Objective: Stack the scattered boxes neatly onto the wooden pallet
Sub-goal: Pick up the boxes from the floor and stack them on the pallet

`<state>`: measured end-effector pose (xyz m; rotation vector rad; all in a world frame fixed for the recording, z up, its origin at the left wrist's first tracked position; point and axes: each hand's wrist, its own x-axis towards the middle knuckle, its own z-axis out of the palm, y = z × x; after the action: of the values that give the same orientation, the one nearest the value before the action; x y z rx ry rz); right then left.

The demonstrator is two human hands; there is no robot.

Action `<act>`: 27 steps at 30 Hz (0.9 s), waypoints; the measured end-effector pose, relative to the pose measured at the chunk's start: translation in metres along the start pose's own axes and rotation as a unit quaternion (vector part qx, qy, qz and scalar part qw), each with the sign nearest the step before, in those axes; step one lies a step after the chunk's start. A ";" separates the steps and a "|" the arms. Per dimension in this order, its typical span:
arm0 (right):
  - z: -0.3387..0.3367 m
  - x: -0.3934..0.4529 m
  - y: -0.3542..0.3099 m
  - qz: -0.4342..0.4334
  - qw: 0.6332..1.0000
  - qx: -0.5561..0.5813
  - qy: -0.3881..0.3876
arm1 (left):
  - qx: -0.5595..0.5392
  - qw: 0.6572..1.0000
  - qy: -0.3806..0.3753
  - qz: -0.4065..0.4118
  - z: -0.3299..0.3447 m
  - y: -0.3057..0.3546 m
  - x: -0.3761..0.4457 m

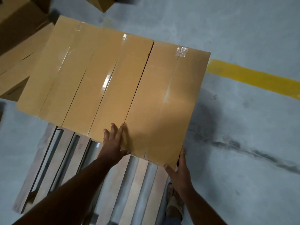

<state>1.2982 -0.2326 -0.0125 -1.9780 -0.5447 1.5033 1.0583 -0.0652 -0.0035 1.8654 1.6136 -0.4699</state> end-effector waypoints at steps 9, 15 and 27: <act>-0.001 0.003 -0.001 0.016 0.999 -0.048 0.014 | 0.069 0.997 -0.026 -0.015 0.005 0.005 0.000; -0.014 -0.005 -0.018 -0.004 0.992 -0.129 0.009 | 0.069 0.995 -0.067 -0.005 -0.016 0.010 -0.021; -0.004 -0.227 -0.172 -0.154 0.977 -0.141 0.034 | -0.239 0.970 0.044 -0.011 -0.128 0.024 -0.280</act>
<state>1.2442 -0.2500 0.2663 -2.0294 -1.0304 1.2145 1.0116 -0.1940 0.2736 1.5205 1.6294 0.0018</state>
